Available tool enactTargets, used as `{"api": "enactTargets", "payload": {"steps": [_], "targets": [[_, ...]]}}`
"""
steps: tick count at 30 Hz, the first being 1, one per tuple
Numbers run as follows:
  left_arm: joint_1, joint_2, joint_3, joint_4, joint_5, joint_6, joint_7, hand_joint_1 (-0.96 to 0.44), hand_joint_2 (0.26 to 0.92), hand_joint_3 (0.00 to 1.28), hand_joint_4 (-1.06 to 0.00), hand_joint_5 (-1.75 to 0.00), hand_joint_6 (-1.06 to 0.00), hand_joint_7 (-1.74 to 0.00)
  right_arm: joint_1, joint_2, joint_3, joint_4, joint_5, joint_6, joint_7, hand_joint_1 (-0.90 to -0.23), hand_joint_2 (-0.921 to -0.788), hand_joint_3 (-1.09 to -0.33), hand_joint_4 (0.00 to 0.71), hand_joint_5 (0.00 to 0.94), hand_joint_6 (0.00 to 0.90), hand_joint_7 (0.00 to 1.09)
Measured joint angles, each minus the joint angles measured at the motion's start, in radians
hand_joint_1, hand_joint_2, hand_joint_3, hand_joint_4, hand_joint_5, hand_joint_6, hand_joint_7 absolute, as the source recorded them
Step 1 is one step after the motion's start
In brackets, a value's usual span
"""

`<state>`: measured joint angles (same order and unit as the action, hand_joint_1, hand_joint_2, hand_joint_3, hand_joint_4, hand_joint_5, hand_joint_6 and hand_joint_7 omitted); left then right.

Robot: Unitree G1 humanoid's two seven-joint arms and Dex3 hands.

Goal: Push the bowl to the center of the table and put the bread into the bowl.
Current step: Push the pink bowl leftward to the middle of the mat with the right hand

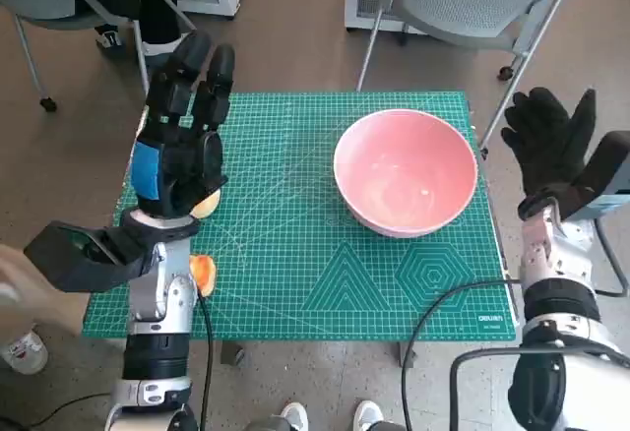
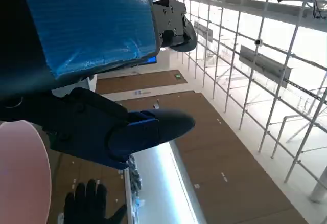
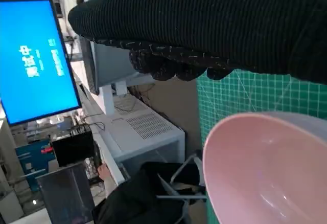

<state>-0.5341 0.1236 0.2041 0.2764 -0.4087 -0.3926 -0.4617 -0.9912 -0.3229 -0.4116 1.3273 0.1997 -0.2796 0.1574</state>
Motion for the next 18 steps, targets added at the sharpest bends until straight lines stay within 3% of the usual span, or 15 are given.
{"api": "enactTargets", "payload": {"steps": [10,18], "targets": [[0.003,0.001,0.002,0.0,0.001,0.0,-0.003,-0.6,0.921,0.57,-0.11,0.0,0.0,-0.54,0.0,0.024,-0.001,0.0,-0.008,0.0,0.0,-0.643,-0.921,-0.971,0.016,0.007,0.102,0.14],[0.003,0.001,0.003,0.004,0.001,0.003,-0.009,-0.6,0.921,0.57,-0.11,0.0,0.0,-0.54,0.0,0.048,0.003,-0.001,-0.012,0.0,0.0,-0.656,-0.921,-0.964,0.041,0.007,0.137,0.1]]}}
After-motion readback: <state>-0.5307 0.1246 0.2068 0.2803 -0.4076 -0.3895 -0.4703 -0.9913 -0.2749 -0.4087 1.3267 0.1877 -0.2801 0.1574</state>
